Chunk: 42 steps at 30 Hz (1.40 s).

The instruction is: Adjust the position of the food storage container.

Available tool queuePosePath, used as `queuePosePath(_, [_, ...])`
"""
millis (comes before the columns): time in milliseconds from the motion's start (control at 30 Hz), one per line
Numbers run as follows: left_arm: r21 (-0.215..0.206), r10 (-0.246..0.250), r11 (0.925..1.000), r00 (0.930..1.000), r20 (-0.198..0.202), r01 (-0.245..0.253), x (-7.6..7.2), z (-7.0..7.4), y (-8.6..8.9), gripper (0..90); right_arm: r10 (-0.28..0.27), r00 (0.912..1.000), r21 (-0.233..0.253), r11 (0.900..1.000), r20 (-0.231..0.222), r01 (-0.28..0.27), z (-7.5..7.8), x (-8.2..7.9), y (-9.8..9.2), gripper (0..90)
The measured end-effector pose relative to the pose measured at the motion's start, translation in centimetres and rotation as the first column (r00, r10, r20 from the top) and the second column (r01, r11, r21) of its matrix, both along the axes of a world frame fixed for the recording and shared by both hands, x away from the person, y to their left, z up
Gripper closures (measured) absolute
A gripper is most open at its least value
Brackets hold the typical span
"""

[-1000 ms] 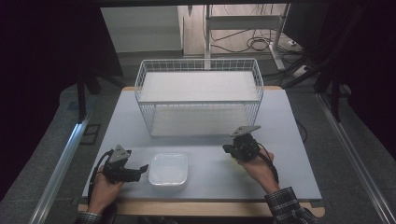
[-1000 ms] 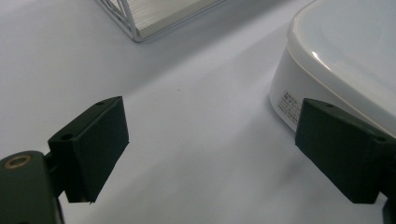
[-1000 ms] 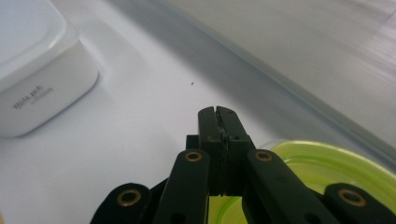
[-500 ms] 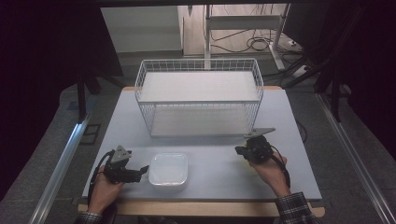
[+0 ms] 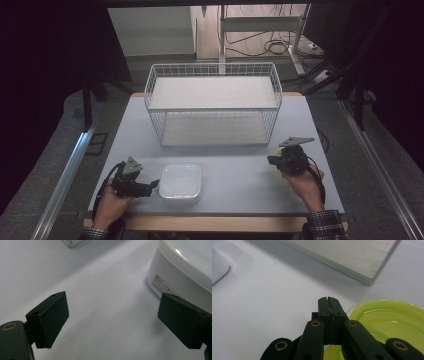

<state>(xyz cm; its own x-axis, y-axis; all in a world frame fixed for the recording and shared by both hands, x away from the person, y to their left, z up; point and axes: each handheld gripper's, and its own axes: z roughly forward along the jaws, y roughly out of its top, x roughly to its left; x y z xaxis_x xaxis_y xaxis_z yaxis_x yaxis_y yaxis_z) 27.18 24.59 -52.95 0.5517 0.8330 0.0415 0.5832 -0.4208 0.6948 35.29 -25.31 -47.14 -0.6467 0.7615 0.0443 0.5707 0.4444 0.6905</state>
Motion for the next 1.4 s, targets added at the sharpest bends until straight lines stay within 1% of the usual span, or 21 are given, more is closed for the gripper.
queuePosePath(100, [0.024, -0.010, 0.9997, 0.9999, -0.010, 0.010, -0.1, 0.1, -0.1, 11.2, -0.009, 0.9999, -0.003, 1.000, 0.014, 0.009, 0.0, -0.1, -0.2, 89.2])
queuePosePath(133, [0.012, -0.038, 0.9992, 0.9992, -0.011, 0.038, -0.3, 0.2, -0.1, 11.2, -0.001, 0.9996, 0.003, 1.000, 0.028, 0.001, 0.2, -0.3, 0.1, 89.0])
queuePosePath(167, [0.012, -0.038, 0.9992, 0.9992, -0.011, 0.038, -0.3, 0.2, -0.1, 11.7, -0.001, 0.9996, 0.003, 1.000, 0.028, 0.001, 0.2, -0.3, 0.1, 89.0])
queuePosePath(233, [-0.012, -0.062, 0.9980, 0.9980, -0.016, 0.061, -0.5, 0.4, 0.0, 12.1, 0.007, 0.9991, 0.012, 1.000, 0.041, -0.008, 0.4, -0.6, 0.3, 89.0])
queuePosePath(267, [-0.023, -0.072, 0.9972, 0.9972, -0.018, 0.072, -0.6, 0.5, 0.0, 16.6, 0.018, 0.9987, 0.021, 1.000, 0.048, -0.019, 0.5, -0.8, 0.6, 89.0])
queuePosePath(300, [-0.024, -0.087, 0.9960, 0.9960, -0.019, 0.086, -0.8, 0.5, 0.0, 16.6, 0.018, 0.9987, 0.021, 1.000, 0.048, -0.019, 0.5, -0.8, 0.6, 89.0])
queuePosePath(367, [-0.023, -0.120, 0.9926, 0.9925, -0.023, 0.119, -1.2, 0.6, 0.0, 25.3, 0.027, 0.9984, 0.024, 0.999, 0.050, -0.028, 0.5, -1.0, 0.9, 89.0])
queuePosePath(433, [-0.017, -0.154, 0.9880, 0.9874, -0.035, 0.154, -1.6, 0.6, 0.0, 37.8, 0.039, 0.9981, 0.029, 0.999, 0.049, -0.040, 0.5, -1.3, 1.2, 88.8])
queuePosePath(500, [-0.035, -0.181, 0.9831, 0.9824, -0.045, 0.180, -1.8, 0.8, -0.2, 50.5, 0.051, 0.9977, 0.039, 0.998, 0.045, -0.052, 0.4, -1.6, 1.5, 88.5])
queuePosePath(533, [-0.045, -0.194, 0.9803, 0.9797, -0.049, 0.192, -1.9, 0.9, -0.3, 61.8, 0.058, 0.9974, 0.034, 0.998, 0.042, -0.060, 0.4, -1.8, 1.9, 88.1])
queuePosePath(567, [-0.055, -0.204, 0.9780, 0.9774, -0.054, 0.201, -2.0, 1.0, -0.4, 61.8, 0.058, 0.9974, 0.034, 0.998, 0.042, -0.060, 0.4, -1.8, 1.9, 88.1])
queuePosePath(600, [-0.079, -0.226, 0.9722, 0.9709, -0.078, 0.220, -2.0, 1.1, -0.7, 71.2, 0.069, 0.9970, 0.039, 0.997, 0.036, -0.070, 0.3, -2.2, 2.1, 87.9])
queuePosePath(633, [-0.079, -0.226, 0.9722, 0.9709, -0.078, 0.220, -2.0, 1.1, -0.7, 74.8, 0.069, 0.9970, 0.039, 0.997, 0.036, -0.070, 0.3, -2.2, 2.1, 87.9])
queuePosePath(700, [-0.095, -0.242, 0.9679, 0.9648, -0.103, 0.232, -2.0, 1.2, -1.1, 77.8, 0.078, 0.9963, 0.044, 0.996, 0.035, -0.080, 0.3, -2.5, 2.4, 86.8])
queuePosePath(733, [-0.084, -0.244, 0.9683, 0.9630, -0.114, 0.235, -2.1, 1.2, -1.4, 82.7, 0.089, 0.9956, 0.052, 0.995, 0.028, -0.091, 0.2, -2.8, 2.6, 85.9])
queuePosePath(767, [-0.069, -0.237, 0.9707, 0.9635, -0.124, 0.230, -2.1, 1.3, -1.7, 82.7, 0.089, 0.9956, 0.052, 0.995, 0.028, -0.091, 0.2, -2.8, 2.6, 85.9])
queuePosePath(800, [-0.064, -0.242, 0.9697, 0.9616, -0.129, 0.236, -2.1, 1.3, -1.8, 84.3, 0.094, 0.9952, 0.054, 0.994, 0.027, -0.095, 0.2, -3.0, 2.7, 85.9])
queuePosePath(867, [-0.081, -0.249, 0.9674, 0.9594, -0.132, 0.240, -2.1, 1.3, -2.0, 85.7, 0.100, 0.9948, 0.054, 0.993, 0.021, -0.101, 0.1, -3.2, 3.0, 85.9])
queuePosePath(1100, [-0.075, -0.242, 0.9693, 0.9609, -0.133, 0.234, -1.8, 1.3, -3.4, 86.0, 0.150, 0.9887, 0.050, 0.988, -0.006, -0.149, -0.3, -3.9, 4.1, 85.8])
queuePosePath(1333, [-0.094, -0.252, 0.9658, 0.9585, -0.132, 0.241, -1.3, 1.2, -5.2, 86.2, 0.176, 0.9841, 0.064, 0.983, -0.025, -0.174, -0.6, -4.2, 5.0, 86.8])
queuePosePath(1400, [-0.092, -0.257, 0.9648, 0.9571, -0.133, 0.247, -1.3, 1.2, -5.4, 86.3, 0.182, 0.9829, 0.066, 0.981, -0.028, -0.180, -0.7, -4.3, 5.1, 86.8])
